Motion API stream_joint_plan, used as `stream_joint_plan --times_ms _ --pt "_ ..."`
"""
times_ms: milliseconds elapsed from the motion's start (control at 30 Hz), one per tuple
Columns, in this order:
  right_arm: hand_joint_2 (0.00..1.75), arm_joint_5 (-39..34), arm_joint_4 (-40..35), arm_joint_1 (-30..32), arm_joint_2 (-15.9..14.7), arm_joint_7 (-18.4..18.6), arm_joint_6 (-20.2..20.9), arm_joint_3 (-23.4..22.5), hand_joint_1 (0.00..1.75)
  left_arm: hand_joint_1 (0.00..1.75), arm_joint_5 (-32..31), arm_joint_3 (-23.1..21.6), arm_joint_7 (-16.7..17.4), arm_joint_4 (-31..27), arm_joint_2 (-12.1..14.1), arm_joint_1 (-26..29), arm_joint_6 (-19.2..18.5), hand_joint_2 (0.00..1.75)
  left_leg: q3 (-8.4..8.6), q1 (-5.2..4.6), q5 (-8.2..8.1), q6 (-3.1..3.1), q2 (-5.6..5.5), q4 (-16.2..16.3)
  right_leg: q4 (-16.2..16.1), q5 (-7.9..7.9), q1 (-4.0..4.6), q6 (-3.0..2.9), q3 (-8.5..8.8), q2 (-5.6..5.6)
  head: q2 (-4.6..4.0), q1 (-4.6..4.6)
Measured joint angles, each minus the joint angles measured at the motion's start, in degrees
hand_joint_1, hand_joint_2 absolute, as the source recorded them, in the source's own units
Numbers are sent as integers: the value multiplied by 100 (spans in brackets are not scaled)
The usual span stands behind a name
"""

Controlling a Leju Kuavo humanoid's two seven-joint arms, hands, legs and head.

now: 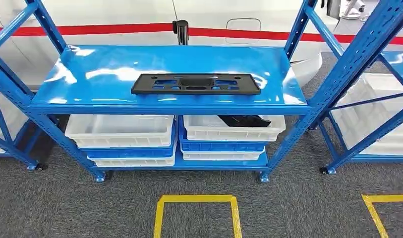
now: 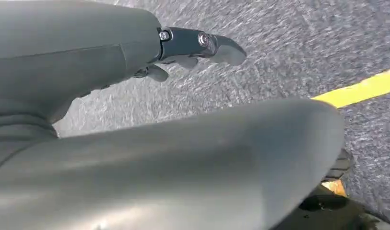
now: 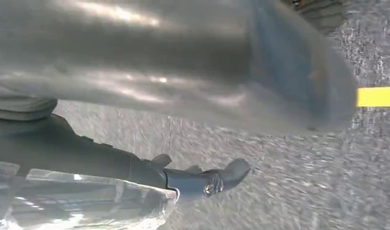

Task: Take the parts from the cabinet and place them on the table.

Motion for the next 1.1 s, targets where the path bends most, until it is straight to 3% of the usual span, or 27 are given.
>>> stream_joint_plan --times_ms 33,67,100,133,167,200,233,267,300,333,367,400,433,467,500,567,600,633,700,733,767,800,833,867,900,1033,1100 --pt "0 -2 0 -10 0 -2 0 -4 0 0 0 2 2 0 0 12 0 0 -12 -14 -1 6 112 2 483 -186 -8 -5 -229 -38 0 -15" --pt "0 -2 0 -5 0 -2 2 -7 0 0 0 2 2 2 4 14 0 0 -19 -17 -1 6 203 4 795 -268 -11 22 -361 -49 0 4" --pt "0 -2 0 9 -4 -2 0 -13 0 0 -2 0 2 2 4 13 0 0 -21 -21 -1 5 285 4 826 -245 -23 67 -353 -56 0 -2" --pt "0 -7 0 23 -7 0 0 -33 0 0 -4 0 2 0 4 11 0 0 -18 -21 -3 1 370 6 554 -126 -26 132 -167 -72 0 4" --pt "0 -4 0 26 -13 0 0 -42 0 0 -11 -4 4 2 -2 10 0 0 -9 -20 -8 -7 449 7 41 58 -33 193 141 -127 0 9" --pt "0 4 -2 16 -17 9 -2 -42 0 0 -15 -9 9 2 -4 10 0 0 3 -19 -17 -34 459 12 -572 237 -51 238 503 -204 0 6" --pt "0 20 -2 7 -20 18 -4 -42 0 0 -20 -20 13 0 -4 1 0 0 17 -40 -24 -78 506 21 -1030 269 -76 212 731 -287 0 4" --pt "0 44 0 1 -17 37 -2 -42 0 0 -24 -35 20 0 -2 -12 4 0 -14 -80 -48 -127 540 23 -1011 296 12 160 797 -272 0 0" --pt "0 66 0 21 -17 61 -4 -44 0 0 -35 -48 22 0 0 -28 4 0 9 -80 -44 -149 549 35 -1008 321 -15 93 759 -249 0 -37" --pt "0 92 0 41 -20 92 -2 -44 0 0 -39 -59 20 0 -4 -49 2 175 30 -66 -41 -169 558 34 -1003 308 8 68 753 -245 0 -31" --pt "0 105 2 53 -20 136 -2 -44 0 0 -46 -74 17 0 -9 -60 2 175 45 -49 -27 -211 567 16 -1004 296 35 6 699 -236 0 -28" --pt "0 112 2 48 -17 166 -4 -44 0 0 -63 -85 -2 0 -9 -62 -2 175 35 -24 -57 -263 528 35 -1024 323 -31 -50 767 -218 0 -22" --pt "0 131 2 44 -17 197 -2 -42 0 0 -77 -87 -57 0 -7 -62 -33 175 -13 -1 -159 -316 287 152 -1035 335 -57 -78 765 -200 0 -42" --pt "0 142 2 28 -22 234 -2 -42 0 0 -83 -87 -124 0 -7 -60 -72 175 -121 5 -369 -323 108 412 -1031 353 -55 -123 760 -195 0 -76" --pt "0 153 2 8 -20 253 0 -42 0 0 -87 -87 -179 0 -4 -51 -103 175 -327 7 -638 -332 24 860 -1030 361 -42 -145 743 -178 0 -68" --pt "0 197 4 -6 -13 351 37 -42 0 0 -83 -87 -292 0 7 -31 -131 175 -725 10 -961 -339 -11 1692 -1023 376 -5 -170 715 -128 0 -70" --pt "175 206 4 -1 -11 391 37 -42 0 0 -70 -85 -328 0 7 -24 -144 175 -788 10 -937 -336 -10 1809 -1021 380 5 -177 713 -107 0 -68" --pt "175 227 4 2 -13 437 37 -42 0 0 -68 -85 -343 0 7 -23 -183 175 -736 11 -786 -321 -10 1670 -1019 381 11 -177 715 -85 0 -72" --pt "175 282 4 -16 -9 492 31 -42 0 0 -68 -85 -341 0 13 -22 -188 175 -272 10 -228 -263 -16 718 -1019 382 21 -174 734 -33 0 -74" --pt "175 304 4 -27 -7 534 13 -37 0 0 -68 -85 -319 0 24 -12 -181 175 -38 10 -34 -220 -44 260 -1019 382 26 -172 743 -16 0 -74" --pt "175 273 -7 -29 -4 546 0 13 0 0 -44 -83 -308 0 50 22 -177 175 31 -25 -125 -197 -74 95 -1018 390 53 -153 737 -9 0 -63" --pt "175 172 -48 -27 -13 546 0 101 0 0 0 -85 -308 0 57 61 -177 175 16 -44 -88 -179 -62 64 -1010 386 74 -130 717 -1 0 -61" --pt "175 56 -83 -18 -20 546 2 192 0 0 29 -85 -308 0 63 111 -179 175 24 -49 -64 -204 -48 28 -976 357 86 -122 692 -2 0 -77" --pt "175 -66 -112 -6 -50 544 22 276 0 0 72 -85 -308 0 63 149 -186 175 31 -55 -72 -242 -40 38 -987 350 146 -152 674 -3 0 -50" --pt "0 -212 -124 13 -52 538 43 362 0 0 120 -85 -308 0 89 216 -190 175 35 -83 -66 -225 -40 37 -988 358 98 -116 633 -3 0 -50" --pt "0 -890 -192 138 -72 472 159 759 0 0 314 -85 -341 -61 147 349 -240 175 -3 -143 -52 -150 -43 41 -991 385 95 -76 672 -7 0 -50" --pt "0 -1222 -241 217 -98 413 232 977 0 0 418 -87 -361 -99 171 421 -280 175 -8 -154 -48 -142 -40 44 -993 397 87 -60 668 -4 0 -46"
